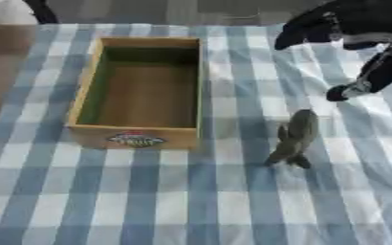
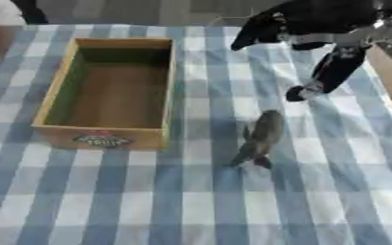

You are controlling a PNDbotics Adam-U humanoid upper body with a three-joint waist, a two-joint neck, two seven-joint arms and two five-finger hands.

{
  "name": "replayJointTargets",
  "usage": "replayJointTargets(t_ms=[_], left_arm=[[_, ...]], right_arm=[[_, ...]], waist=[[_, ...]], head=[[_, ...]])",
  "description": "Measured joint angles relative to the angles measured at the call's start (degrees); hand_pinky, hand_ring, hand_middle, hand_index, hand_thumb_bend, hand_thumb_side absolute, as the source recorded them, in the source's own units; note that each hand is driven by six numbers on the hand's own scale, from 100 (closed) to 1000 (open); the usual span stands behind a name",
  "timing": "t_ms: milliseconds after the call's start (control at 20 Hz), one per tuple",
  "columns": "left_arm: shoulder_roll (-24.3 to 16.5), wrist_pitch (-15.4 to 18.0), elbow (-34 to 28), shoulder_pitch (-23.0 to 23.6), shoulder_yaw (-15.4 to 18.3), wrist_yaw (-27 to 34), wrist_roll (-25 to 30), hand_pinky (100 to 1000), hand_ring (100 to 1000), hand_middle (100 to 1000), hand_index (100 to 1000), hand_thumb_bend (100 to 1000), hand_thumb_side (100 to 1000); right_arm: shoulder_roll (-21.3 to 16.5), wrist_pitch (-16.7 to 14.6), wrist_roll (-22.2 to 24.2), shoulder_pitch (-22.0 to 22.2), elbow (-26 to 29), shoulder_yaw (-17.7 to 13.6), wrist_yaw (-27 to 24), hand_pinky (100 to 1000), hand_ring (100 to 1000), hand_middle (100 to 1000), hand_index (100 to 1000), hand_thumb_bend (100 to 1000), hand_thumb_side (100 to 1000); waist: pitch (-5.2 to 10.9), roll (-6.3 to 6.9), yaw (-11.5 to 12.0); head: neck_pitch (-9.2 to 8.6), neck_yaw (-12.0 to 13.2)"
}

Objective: Pick up objects on the table and place them in the box.

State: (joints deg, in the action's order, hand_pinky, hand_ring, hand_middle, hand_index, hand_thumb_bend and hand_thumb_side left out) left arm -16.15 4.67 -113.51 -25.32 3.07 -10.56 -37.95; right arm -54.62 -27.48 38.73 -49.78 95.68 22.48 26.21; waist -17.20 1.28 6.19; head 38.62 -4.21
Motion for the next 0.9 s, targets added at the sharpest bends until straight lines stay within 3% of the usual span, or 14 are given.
replayJointTargets(t_ms=[350, 900], left_arm=[[-0.01, -0.06, 0.0, -0.04, -0.01, 0.0, 0.07, 827, 834, 783, 787, 100, 624], [-0.02, -0.07, 0.0, -0.35, -0.01, 0.18, 0.1, 827, 835, 784, 786, 100, 624]], right_arm=[[-0.04, 1.82, 1.82, 0.18, -0.27, 0.89, -4.41, 894, 955, 892, 1000, 607, 164], [-1.12, 1.92, 1.92, 4.44, 1.11, 2.09, -7.36, 871, 930, 849, 994, 595, 159]], waist=[[-0.15, -0.15, 0.04], [-0.56, 0.03, 0.03]], head=[[0.0, -0.07], [0.0, -0.49]])
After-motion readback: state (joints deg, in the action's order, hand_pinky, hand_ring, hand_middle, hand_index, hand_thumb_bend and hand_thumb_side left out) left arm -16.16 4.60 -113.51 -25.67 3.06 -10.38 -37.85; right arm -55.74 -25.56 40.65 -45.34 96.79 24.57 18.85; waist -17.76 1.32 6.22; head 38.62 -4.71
